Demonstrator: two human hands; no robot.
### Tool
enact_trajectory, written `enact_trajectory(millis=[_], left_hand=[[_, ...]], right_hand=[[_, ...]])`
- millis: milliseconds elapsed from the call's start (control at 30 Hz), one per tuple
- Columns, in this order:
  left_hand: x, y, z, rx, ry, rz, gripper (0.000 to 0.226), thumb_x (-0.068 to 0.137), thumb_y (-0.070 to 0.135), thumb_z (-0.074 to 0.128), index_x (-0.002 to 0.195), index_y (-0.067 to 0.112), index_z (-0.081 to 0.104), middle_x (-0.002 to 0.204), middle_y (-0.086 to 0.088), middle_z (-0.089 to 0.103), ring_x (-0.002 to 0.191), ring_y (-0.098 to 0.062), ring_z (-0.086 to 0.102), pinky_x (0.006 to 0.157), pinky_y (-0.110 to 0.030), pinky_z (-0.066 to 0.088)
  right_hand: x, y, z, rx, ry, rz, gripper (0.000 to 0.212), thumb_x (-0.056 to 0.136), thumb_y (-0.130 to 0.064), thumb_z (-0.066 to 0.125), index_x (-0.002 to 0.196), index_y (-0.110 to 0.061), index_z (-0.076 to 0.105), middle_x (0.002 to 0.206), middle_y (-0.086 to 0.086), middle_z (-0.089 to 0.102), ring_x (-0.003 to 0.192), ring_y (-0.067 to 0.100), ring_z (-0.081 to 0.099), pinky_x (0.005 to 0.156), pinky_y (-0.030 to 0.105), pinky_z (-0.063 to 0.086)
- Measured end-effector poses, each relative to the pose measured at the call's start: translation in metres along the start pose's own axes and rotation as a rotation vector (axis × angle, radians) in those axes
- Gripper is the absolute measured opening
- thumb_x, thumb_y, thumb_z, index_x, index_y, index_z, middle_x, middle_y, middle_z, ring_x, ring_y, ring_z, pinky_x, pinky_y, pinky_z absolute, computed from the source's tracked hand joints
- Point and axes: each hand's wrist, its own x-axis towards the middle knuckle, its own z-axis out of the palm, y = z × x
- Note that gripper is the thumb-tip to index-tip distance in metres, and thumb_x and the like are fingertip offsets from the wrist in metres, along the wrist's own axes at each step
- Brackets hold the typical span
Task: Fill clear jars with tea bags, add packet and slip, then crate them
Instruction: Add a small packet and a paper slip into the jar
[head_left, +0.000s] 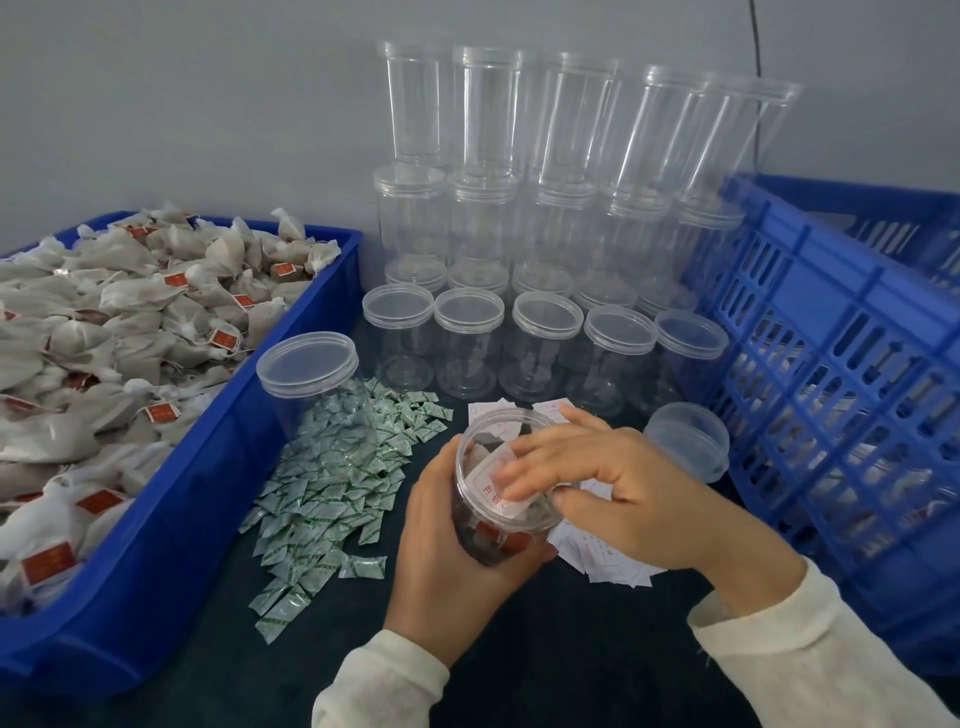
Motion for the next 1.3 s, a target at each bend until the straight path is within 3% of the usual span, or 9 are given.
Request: enact_trajectory(millis=[133, 267, 433, 600, 700, 800, 1067, 1200, 1300], left_hand=[[0.000, -0.001, 0.000, 0.010, 0.009, 0.016, 0.098, 0.052, 0.042, 0.090, 0.136, 0.031, 0.042, 0.133, 0.007, 0.053, 0.126, -0.019, 0.050, 0.100, -0.044, 0.047], [0.000, 0.000, 0.000, -0.005, 0.005, 0.024, 0.097, 0.053, 0.041, 0.090, 0.137, 0.034, 0.041, 0.134, 0.009, 0.053, 0.127, -0.019, 0.050, 0.101, -0.044, 0.046], [0.001, 0.002, -0.001, -0.006, -0.003, 0.032, 0.097, 0.053, 0.041, 0.089, 0.137, 0.026, 0.043, 0.133, 0.006, 0.053, 0.127, -0.020, 0.050, 0.102, -0.046, 0.045], [0.001, 0.002, -0.002, 0.014, -0.014, 0.031, 0.098, 0.052, 0.041, 0.088, 0.137, 0.030, 0.042, 0.133, 0.009, 0.052, 0.128, -0.016, 0.048, 0.104, -0.042, 0.044], [0.000, 0.002, 0.000, -0.022, -0.024, 0.014, 0.098, 0.050, 0.038, 0.089, 0.136, 0.039, 0.041, 0.132, 0.008, 0.052, 0.126, -0.017, 0.050, 0.099, -0.044, 0.047], [-0.002, 0.002, 0.000, -0.014, -0.041, 0.019, 0.096, 0.050, 0.037, 0.088, 0.131, 0.054, 0.038, 0.130, 0.014, 0.052, 0.125, -0.010, 0.050, 0.095, -0.033, 0.051], [-0.003, -0.001, 0.001, 0.001, -0.064, 0.045, 0.097, 0.051, 0.041, 0.087, 0.133, 0.050, 0.037, 0.132, 0.014, 0.051, 0.126, -0.005, 0.048, 0.095, -0.011, 0.042], [0.003, -0.002, 0.005, -0.039, -0.115, 0.028, 0.111, 0.049, 0.045, 0.089, 0.144, 0.038, 0.030, 0.138, 0.010, 0.046, 0.131, -0.013, 0.044, 0.104, -0.037, 0.044], [0.012, 0.002, 0.008, 0.001, -0.139, 0.080, 0.115, 0.050, 0.066, 0.082, 0.143, 0.050, 0.018, 0.145, 0.018, 0.036, 0.136, -0.007, 0.037, 0.108, -0.028, 0.036]], right_hand=[[0.007, -0.005, -0.011, -0.112, -0.185, 0.051, 0.050, 0.083, -0.015, 0.036, 0.102, -0.057, 0.057, 0.119, -0.036, 0.046, 0.125, -0.023, 0.031, 0.116, 0.025, -0.017], [0.010, -0.009, -0.011, -0.197, -0.197, 0.038, 0.046, 0.087, -0.022, 0.035, 0.105, -0.063, 0.049, 0.125, -0.027, 0.054, 0.126, -0.023, 0.026, 0.112, 0.021, -0.022], [0.010, -0.011, -0.013, -0.205, -0.047, 0.004, 0.046, 0.088, -0.021, 0.041, 0.104, -0.063, 0.048, 0.097, -0.035, 0.059, 0.119, -0.013, 0.042, 0.116, 0.026, 0.001], [0.012, -0.016, -0.026, -0.211, 0.146, 0.001, 0.033, 0.085, -0.034, 0.057, 0.115, -0.047, 0.059, 0.102, -0.036, 0.059, 0.109, -0.006, 0.052, 0.092, 0.015, 0.035], [0.018, -0.023, -0.029, -0.361, -0.064, 0.095, 0.079, 0.069, -0.074, 0.058, 0.140, -0.050, 0.035, 0.131, -0.035, 0.038, 0.125, -0.014, 0.028, 0.097, 0.016, 0.028], [0.025, -0.031, -0.021, -0.573, -0.208, 0.141, 0.105, 0.058, -0.085, 0.053, 0.147, -0.048, 0.012, 0.143, -0.028, 0.026, 0.126, -0.006, 0.024, 0.091, 0.022, 0.030], [0.034, -0.041, -0.017, -0.708, -0.340, 0.231, 0.101, 0.065, -0.075, 0.062, 0.148, -0.038, 0.021, 0.127, -0.012, 0.045, 0.116, 0.013, 0.046, 0.085, 0.033, 0.043], [0.035, -0.047, -0.026, -0.686, -0.351, 0.284, 0.087, 0.066, -0.063, 0.069, 0.141, -0.037, 0.033, 0.117, -0.010, 0.047, 0.107, 0.014, 0.050, 0.083, 0.036, 0.050], [0.037, -0.056, -0.058, -0.632, -0.329, 0.333, 0.079, 0.063, -0.063, 0.074, 0.132, -0.041, 0.042, 0.113, -0.015, 0.051, 0.101, 0.010, 0.053, 0.083, 0.035, 0.051]])
